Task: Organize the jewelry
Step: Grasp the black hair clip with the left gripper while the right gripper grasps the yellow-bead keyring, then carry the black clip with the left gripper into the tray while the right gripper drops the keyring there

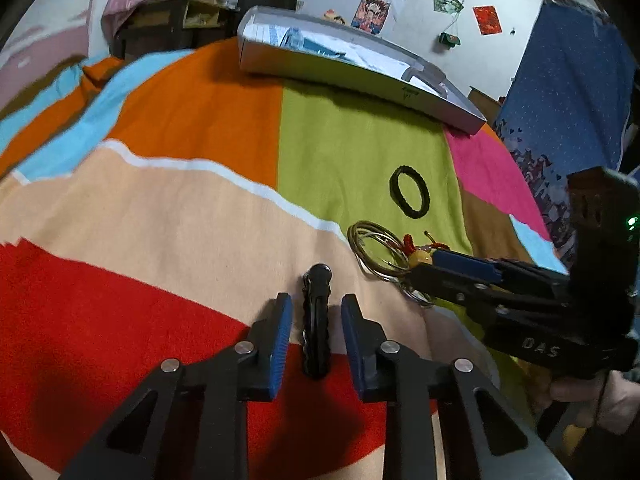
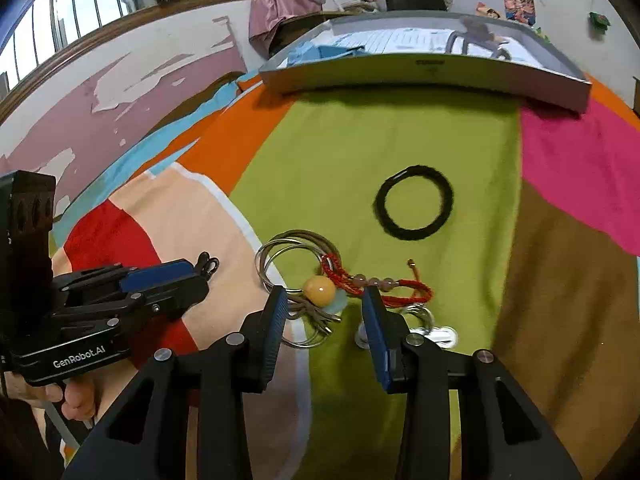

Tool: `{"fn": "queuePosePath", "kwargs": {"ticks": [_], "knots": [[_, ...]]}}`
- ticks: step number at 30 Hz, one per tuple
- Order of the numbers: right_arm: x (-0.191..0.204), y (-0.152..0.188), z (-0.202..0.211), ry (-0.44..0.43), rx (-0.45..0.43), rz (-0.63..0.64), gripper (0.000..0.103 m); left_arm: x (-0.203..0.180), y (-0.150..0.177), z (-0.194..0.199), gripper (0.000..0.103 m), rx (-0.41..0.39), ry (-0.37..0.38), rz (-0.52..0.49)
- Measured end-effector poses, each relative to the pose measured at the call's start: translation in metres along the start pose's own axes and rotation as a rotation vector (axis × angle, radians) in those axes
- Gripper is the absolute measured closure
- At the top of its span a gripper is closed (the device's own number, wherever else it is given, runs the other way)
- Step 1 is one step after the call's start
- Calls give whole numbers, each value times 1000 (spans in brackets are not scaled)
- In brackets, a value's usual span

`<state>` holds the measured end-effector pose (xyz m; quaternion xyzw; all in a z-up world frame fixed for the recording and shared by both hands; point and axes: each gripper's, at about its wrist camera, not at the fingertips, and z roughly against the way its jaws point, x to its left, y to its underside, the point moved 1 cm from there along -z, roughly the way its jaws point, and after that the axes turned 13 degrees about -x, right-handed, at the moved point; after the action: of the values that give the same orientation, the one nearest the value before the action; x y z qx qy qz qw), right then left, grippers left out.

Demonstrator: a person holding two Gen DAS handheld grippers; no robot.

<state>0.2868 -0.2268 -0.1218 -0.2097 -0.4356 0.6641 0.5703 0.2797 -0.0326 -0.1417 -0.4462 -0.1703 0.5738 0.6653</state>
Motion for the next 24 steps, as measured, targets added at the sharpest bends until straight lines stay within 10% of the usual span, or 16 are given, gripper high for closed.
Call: {"fn": "queuePosePath", "kwargs": {"ticks": [24], "knots": [[12,-6,36,-31,20,-49,80,-1,-9,23,91,-41,-38,117]]}}
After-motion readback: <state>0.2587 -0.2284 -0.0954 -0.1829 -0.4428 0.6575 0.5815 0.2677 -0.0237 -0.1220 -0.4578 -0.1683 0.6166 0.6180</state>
